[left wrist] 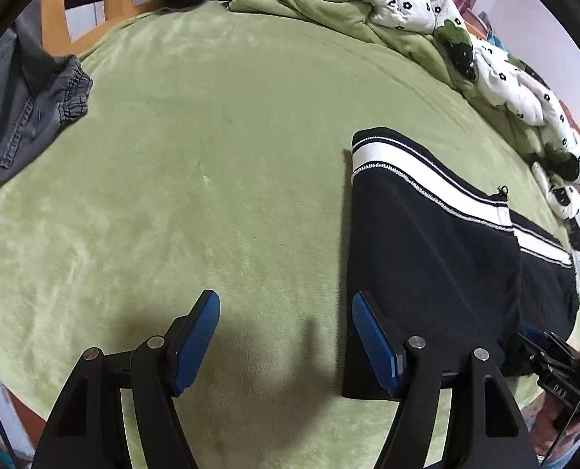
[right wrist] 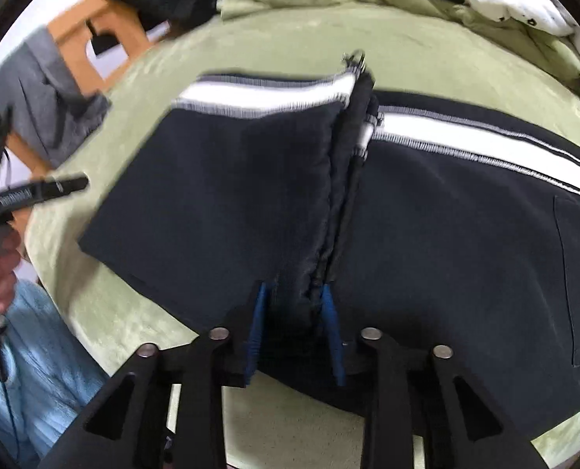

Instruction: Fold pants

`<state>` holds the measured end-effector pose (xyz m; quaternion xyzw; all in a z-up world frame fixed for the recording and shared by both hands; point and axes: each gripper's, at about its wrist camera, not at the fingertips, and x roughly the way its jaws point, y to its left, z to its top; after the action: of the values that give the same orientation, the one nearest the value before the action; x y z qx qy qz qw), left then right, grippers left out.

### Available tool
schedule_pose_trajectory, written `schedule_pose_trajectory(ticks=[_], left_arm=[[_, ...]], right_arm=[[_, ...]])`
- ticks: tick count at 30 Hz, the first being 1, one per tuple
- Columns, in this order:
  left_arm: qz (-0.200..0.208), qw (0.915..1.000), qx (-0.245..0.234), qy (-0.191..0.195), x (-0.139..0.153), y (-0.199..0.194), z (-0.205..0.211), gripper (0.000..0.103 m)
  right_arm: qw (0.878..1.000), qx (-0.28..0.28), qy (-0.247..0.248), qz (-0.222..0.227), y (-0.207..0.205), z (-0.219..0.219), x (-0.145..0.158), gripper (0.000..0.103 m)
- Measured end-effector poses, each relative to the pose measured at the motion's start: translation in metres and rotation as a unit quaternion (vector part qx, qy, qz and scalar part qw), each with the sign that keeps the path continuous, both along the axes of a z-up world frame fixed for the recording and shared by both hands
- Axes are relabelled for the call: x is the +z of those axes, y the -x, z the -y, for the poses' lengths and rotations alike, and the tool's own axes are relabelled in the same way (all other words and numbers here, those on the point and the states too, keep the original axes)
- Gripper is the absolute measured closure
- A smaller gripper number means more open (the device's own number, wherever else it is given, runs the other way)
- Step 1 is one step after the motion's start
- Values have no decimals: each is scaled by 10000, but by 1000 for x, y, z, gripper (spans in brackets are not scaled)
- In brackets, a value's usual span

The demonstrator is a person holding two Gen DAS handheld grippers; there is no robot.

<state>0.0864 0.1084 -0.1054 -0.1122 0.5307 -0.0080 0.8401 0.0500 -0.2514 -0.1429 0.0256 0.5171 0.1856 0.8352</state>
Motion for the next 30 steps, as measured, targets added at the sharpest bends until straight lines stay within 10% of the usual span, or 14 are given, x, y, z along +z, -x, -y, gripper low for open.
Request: schedule_pose_trajectory(ticks=[10,20,30], left_arm=[[-43,9988,-416,245,-7,6,14,35],[-20,9829,-1839,-59,-14,44,53,35],[99,9939,-1081,-188,-37,37,55,35]], right_arm=[[9951,-654,-571,-474,-22,3,-35,47],[9906,-770,-982,-556,-23,21,-33,67],[9926,-823,-815,-375,-15,14,-30,65]])
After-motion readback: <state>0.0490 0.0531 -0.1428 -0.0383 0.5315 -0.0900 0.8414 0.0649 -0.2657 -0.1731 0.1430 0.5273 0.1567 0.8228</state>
